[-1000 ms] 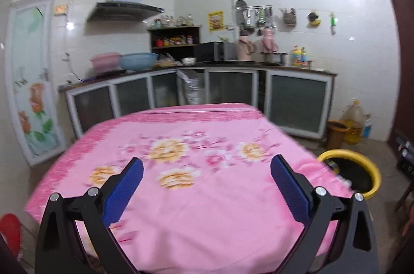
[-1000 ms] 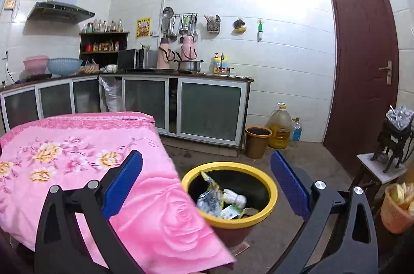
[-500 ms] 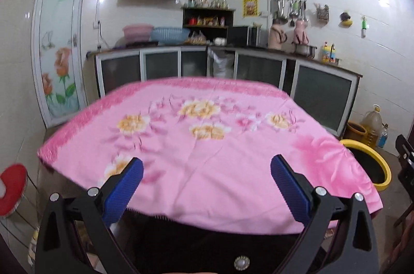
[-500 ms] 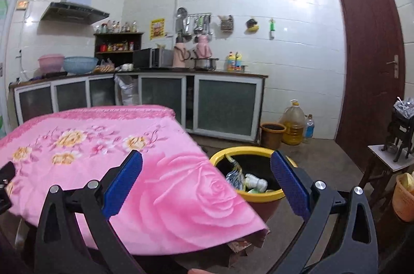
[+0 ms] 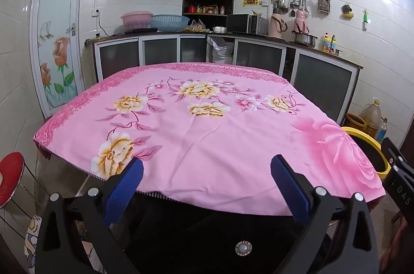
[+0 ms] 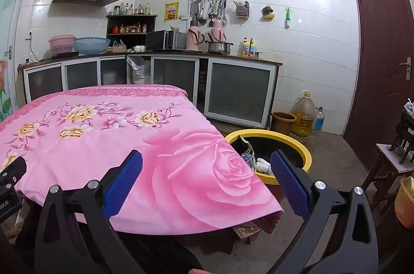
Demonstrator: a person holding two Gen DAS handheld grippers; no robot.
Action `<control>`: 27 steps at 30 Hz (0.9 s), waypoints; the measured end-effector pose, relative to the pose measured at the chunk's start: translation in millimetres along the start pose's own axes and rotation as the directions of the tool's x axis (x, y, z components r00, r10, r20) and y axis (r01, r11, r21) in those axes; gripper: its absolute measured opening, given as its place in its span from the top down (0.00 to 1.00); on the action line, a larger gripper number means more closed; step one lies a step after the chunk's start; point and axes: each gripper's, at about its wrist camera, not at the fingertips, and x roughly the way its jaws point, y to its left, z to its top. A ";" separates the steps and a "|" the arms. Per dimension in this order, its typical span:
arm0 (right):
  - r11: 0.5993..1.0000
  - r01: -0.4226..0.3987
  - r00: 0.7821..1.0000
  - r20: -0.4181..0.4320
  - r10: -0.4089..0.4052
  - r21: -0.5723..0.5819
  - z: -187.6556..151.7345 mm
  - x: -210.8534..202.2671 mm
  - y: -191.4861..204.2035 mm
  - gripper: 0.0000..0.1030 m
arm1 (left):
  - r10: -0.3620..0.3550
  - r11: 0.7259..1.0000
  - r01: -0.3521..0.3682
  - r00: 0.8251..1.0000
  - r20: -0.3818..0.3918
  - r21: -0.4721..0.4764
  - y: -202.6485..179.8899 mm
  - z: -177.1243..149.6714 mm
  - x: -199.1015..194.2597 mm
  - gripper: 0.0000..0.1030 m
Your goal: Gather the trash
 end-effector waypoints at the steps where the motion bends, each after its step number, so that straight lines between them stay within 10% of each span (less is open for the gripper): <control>1: 1.000 -0.001 1.000 -0.004 0.001 0.001 -0.5 0.6 -0.1 0.08 | -0.006 1.000 0.006 1.000 0.001 0.006 -1.7 -0.3 -0.5 0.08; 27: 1.000 -0.017 0.999 -0.036 0.016 -0.015 -6.2 8.4 3.8 0.08 | -0.032 0.999 0.032 0.999 -0.020 0.023 -8.4 -4.6 1.3 0.08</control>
